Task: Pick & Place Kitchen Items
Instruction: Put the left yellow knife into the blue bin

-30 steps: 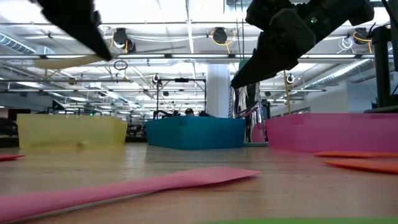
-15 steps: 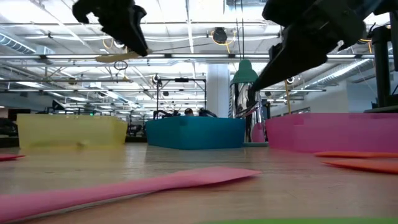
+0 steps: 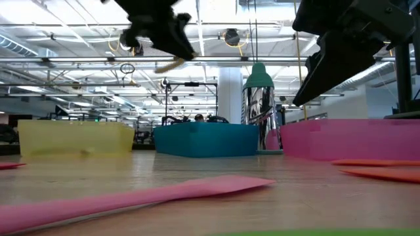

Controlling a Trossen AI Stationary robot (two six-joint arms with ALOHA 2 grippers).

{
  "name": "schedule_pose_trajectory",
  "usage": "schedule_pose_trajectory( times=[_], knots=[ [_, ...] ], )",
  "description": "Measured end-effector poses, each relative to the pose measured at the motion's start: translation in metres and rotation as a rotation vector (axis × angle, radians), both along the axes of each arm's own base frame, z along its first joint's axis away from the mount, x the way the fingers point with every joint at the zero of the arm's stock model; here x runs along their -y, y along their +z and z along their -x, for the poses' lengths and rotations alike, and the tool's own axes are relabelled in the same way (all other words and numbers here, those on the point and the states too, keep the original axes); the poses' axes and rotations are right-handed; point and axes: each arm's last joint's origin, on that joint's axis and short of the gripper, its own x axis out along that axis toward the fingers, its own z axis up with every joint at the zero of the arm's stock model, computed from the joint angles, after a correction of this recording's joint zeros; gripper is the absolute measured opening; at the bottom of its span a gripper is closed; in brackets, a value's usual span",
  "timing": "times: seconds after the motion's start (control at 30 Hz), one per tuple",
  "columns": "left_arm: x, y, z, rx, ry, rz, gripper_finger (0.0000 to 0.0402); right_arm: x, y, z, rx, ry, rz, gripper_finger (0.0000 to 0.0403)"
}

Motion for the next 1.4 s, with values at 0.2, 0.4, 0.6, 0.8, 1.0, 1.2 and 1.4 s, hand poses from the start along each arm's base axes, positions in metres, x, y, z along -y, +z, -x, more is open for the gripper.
schedule_pose_trajectory(
  times=[0.2, 0.4, 0.6, 0.8, 1.0, 1.2, 1.4],
  knots=[
    [-0.032, -0.033, -0.02, -0.071, -0.053, -0.052, 0.0048, 0.001, 0.0, 0.0, -0.006, -0.001, 0.004, 0.018],
    [-0.06, -0.066, -0.032, -0.146, -0.042, -0.103, 0.0044, 0.001, -0.001, 0.002, -0.021, -0.023, -0.006, 0.018],
    [-0.088, -0.078, -0.026, -0.229, -0.047, -0.19, 0.0046, 0.001, -0.001, 0.001, -0.017, -0.022, -0.006, 0.018],
    [-0.119, -0.09, -0.02, -0.286, -0.025, -0.276, 0.0045, 0.001, -0.001, 0.001, -0.016, -0.021, -0.005, 0.018],
    [-0.152, -0.113, -0.017, -0.303, 0.058, -0.254, 0.0052, 0.001, -0.001, 0.001, -0.015, -0.021, -0.005, 0.018],
    [-0.164, -0.136, -0.018, -0.331, 0.069, -0.244, 0.0054, 0.001, -0.001, 0.001, -0.01, -0.023, -0.009, 0.018],
    [-0.163, -0.14, -0.021, -0.324, 0.047, -0.237, 0.0055, 0.001, -0.001, 0.001, -0.014, -0.021, -0.006, 0.018]
  ],
)
